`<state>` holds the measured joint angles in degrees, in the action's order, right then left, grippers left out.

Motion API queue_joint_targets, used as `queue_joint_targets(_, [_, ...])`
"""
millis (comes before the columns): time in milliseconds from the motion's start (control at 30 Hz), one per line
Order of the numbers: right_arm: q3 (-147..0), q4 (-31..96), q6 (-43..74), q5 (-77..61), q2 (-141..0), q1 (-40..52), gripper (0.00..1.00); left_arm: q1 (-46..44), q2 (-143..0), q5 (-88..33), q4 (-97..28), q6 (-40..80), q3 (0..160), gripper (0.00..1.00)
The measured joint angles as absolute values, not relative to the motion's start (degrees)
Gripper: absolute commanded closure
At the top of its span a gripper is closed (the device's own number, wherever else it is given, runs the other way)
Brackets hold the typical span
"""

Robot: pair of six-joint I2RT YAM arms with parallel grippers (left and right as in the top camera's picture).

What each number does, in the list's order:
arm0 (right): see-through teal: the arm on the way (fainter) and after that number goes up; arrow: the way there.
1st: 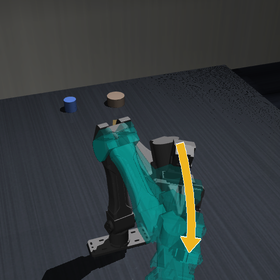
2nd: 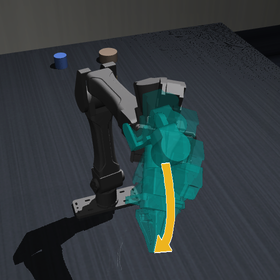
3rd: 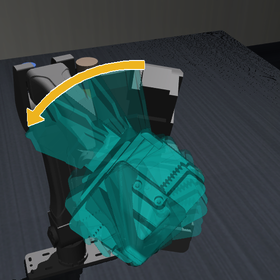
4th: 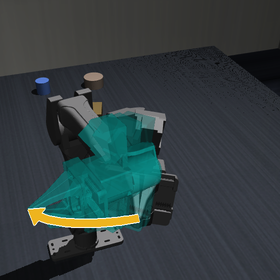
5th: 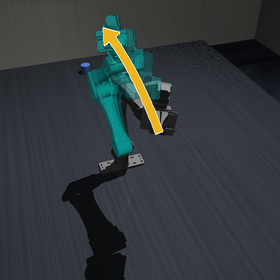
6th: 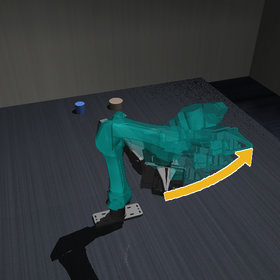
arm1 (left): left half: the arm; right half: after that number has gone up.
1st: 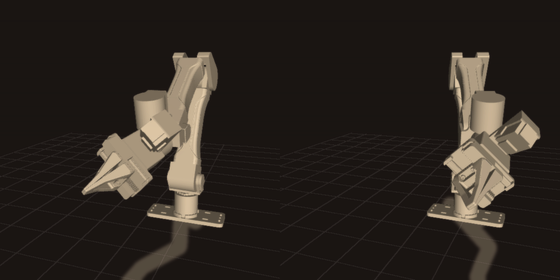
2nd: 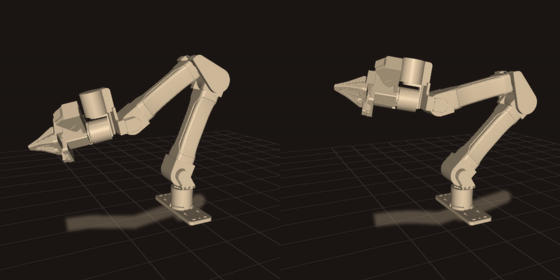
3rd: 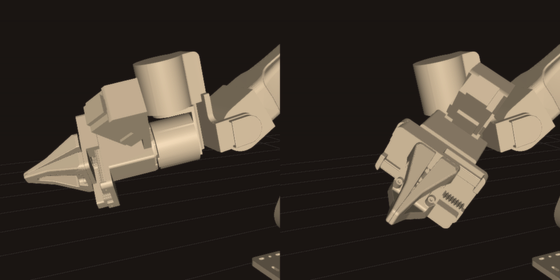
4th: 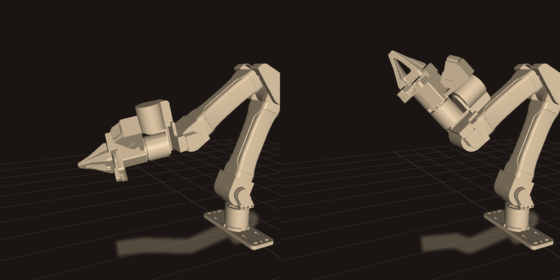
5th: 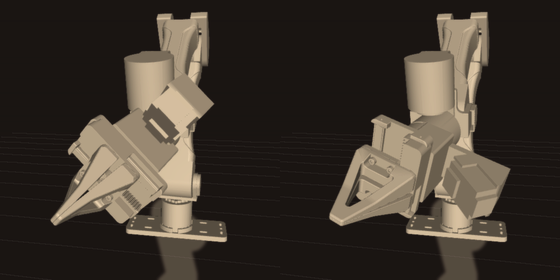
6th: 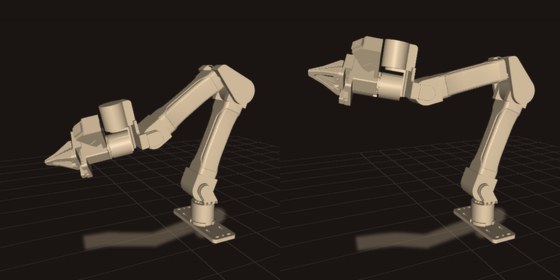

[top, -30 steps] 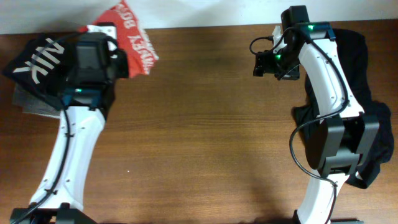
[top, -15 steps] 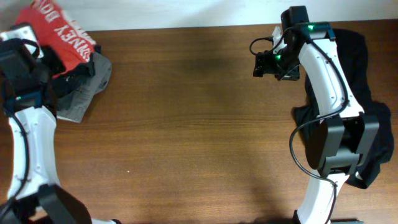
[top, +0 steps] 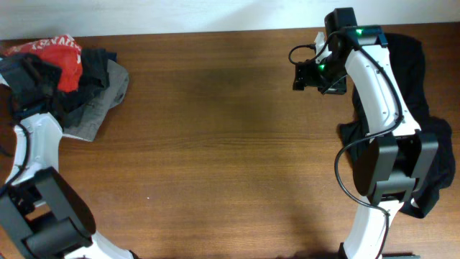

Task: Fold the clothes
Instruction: 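Lower the shirt onto the grey clothes stack and open the left gripper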

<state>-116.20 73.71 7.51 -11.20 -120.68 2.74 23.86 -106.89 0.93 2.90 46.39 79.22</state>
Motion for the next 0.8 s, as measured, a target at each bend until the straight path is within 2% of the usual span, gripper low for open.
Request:
queue_joint_targets(267, [-116.22, 73.71, 7.51, -11.2, -120.68, 2.74, 0.17, 23.86, -108.95, -6.39, 18.98, 49.15, 79.18, 1.0])
queue_joint_targets(367, [-116.22, 73.73, 7.51, -11.2, -120.68, 2.76, 0.17, 23.86, -108.95, -9.54, 20.16, 49.17, 79.24, 1.0])
queue_joint_targets(500, [-116.2, 74.04, 7.53, -11.2, -120.68, 2.76, 0.16, 23.83, -108.97, -11.77, 8.73, 49.17, 79.61, 1.0])
queue_joint_targets(633, [-116.22, 74.61, 7.27, -11.03, -120.68, 2.76, 0.16, 24.6, -108.99, -9.15, -10.35, 49.12, 79.72, 0.99])
queue_joint_targets(800, [-116.22, 74.78, 6.81, -10.63, -120.68, 2.76, 0.16, 27.31, -108.99, -5.06, -21.17, 49.1, 79.72, 0.99])
